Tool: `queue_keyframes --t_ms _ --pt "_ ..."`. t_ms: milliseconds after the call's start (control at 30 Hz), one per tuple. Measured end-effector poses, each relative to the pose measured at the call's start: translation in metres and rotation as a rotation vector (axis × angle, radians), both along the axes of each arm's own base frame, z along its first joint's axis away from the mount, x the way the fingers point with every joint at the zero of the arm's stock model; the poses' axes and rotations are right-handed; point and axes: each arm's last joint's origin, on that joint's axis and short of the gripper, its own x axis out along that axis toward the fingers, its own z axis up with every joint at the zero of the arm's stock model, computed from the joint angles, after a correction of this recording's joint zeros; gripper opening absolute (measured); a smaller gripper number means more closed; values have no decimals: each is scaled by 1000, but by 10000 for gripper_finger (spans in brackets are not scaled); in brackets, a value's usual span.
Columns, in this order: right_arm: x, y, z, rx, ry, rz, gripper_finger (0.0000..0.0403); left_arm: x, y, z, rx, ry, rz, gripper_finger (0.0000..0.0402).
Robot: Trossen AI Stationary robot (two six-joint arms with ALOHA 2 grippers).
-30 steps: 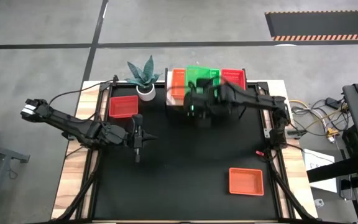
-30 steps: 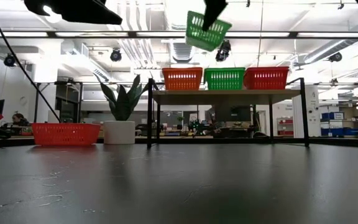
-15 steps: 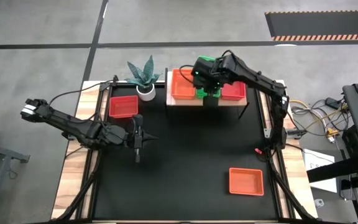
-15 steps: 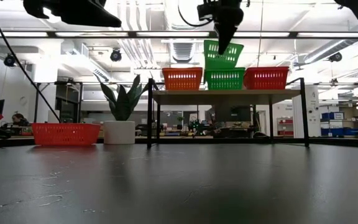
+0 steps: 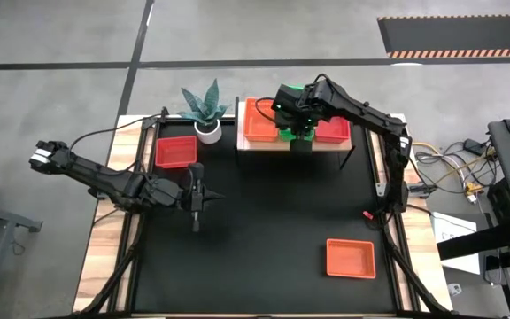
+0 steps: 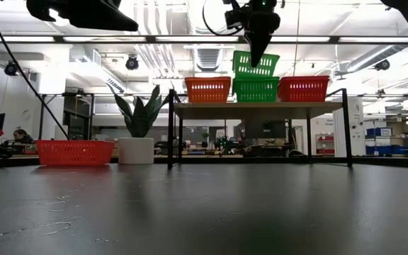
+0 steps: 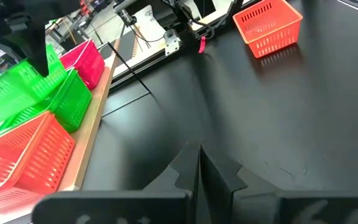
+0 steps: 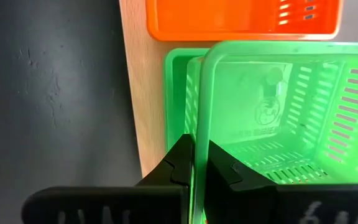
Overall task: Stack baskets on shelf by color
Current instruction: Stack the green bin on top of the green bins on the shelf
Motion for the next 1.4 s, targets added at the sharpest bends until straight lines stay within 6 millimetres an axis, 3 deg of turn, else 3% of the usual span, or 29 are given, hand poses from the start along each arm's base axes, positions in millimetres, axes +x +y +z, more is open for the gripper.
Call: queue_keyframes --t_ms 600,1200,1400 --pt "4 -2 -17 11 36 4 9 0 0 0 0 -1 0 0" --pt "4 -1 -18 12 51 24 9 0 0 0 0 -1 0 0" --pt "4 -1 -18 12 48 16 39 0 0 0 0 -1 0 0"
